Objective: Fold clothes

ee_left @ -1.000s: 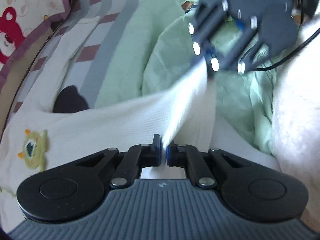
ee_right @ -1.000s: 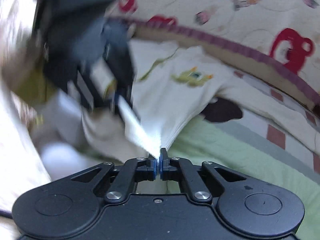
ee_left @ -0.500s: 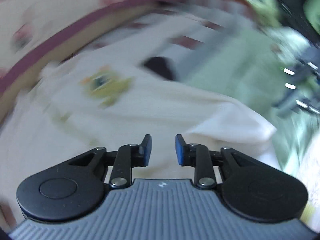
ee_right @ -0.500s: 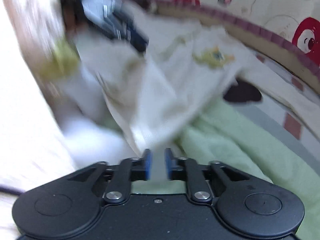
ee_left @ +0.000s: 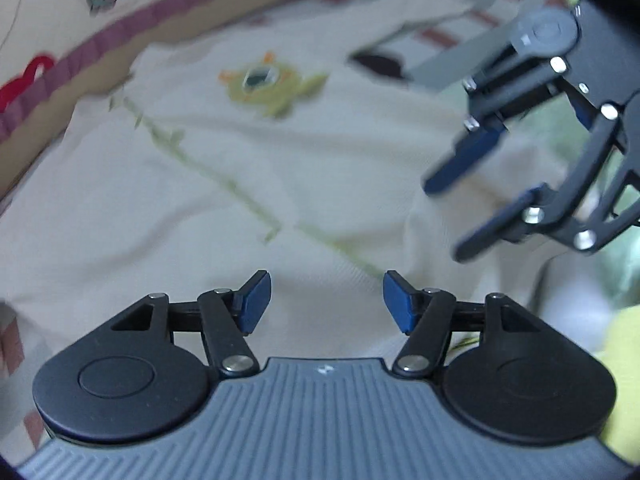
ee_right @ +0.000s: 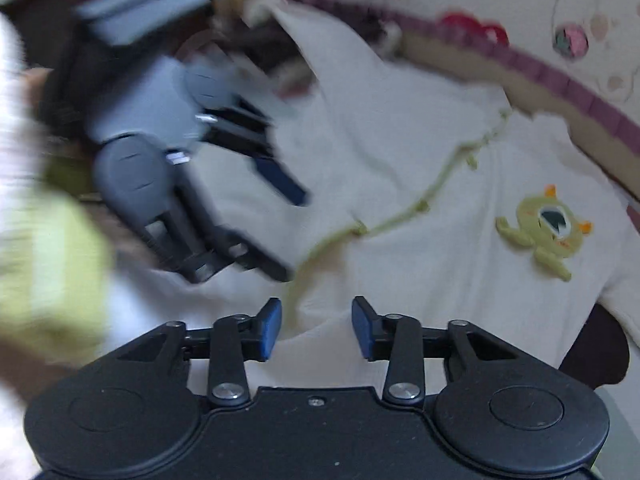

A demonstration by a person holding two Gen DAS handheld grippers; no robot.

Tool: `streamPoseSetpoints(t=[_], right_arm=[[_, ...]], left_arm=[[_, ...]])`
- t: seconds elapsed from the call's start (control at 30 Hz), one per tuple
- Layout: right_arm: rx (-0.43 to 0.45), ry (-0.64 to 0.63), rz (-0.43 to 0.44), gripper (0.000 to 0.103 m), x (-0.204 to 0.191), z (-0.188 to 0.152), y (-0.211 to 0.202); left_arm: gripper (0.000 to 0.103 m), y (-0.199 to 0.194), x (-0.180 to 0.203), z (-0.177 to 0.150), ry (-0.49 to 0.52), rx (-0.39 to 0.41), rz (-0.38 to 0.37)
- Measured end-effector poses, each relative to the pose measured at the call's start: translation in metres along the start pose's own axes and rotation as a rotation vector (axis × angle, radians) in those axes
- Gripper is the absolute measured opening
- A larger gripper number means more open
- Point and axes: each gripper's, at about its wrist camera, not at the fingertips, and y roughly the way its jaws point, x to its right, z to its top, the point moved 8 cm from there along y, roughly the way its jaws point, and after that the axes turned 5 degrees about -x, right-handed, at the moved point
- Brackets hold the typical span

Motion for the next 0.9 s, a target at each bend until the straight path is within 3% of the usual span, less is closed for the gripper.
streamPoseSetpoints(t=[0.03,0.07,0.1,0.23,0.37,0.47,0.5,0.57,0.67,0.77,0.8,0.83,0.9], right_arm=[[-0.03,0.017,-0.013,0.044,0.003,0.0,0.01],[-0.049,0.027,-0.011,0.037,0.004,0.0,0.016],[-0.056,0.029,0.005,0.001,0.004,-0.001,0.019],[0.025,0.079,0.183,0.002,-0.006,0.011,0.003],[0.044,0.104,0.223,0.002,-0.014,0.022,0.001],[0.034,0.139,0.173,0.015,-0.007,0.027,0.009],[0.028,0.156,0.159,0.033,-0.005,0.028,0.013],[0.03,0.184,0.168,0.05,-0.007,0.03,0.019],[-0.003,0.223,0.194,0.054,-0.013,0.03,0.03],[-0.045,0.22,0.144,0.055,-0.016,0.024,0.047],[-0.059,0.212,0.118,0.055,-0.016,0.021,0.053],[-0.064,0.194,0.087,0.055,-0.016,0.018,0.059],[-0.06,0.15,0.064,0.054,-0.019,0.016,0.066]], left_arm=[[0.0,0.003,0.0,-0.003,-0.009,-0.002,-0.005],[0.001,0.006,0.0,-0.006,-0.018,-0.005,-0.01],[0.0,0.004,-0.002,-0.008,-0.036,0.013,-0.013],[0.0,-0.031,-0.025,-0.014,-0.142,0.144,0.008],[0.0,-0.074,-0.064,-0.023,-0.325,0.27,0.024],[0.0,-0.086,-0.08,-0.029,-0.396,0.308,0.023],[0.0,-0.086,-0.08,-0.031,-0.396,0.307,0.024],[0.0,-0.08,-0.078,-0.034,-0.403,0.302,0.028],[0.0,-0.068,-0.074,-0.036,-0.413,0.28,0.04],[0.007,-0.055,-0.058,-0.035,-0.3,0.239,0.087],[0.022,-0.051,-0.053,-0.033,-0.258,0.229,0.11],[0.045,-0.047,-0.049,-0.031,-0.228,0.224,0.122],[0.062,-0.042,-0.044,-0.028,-0.205,0.236,0.124]])
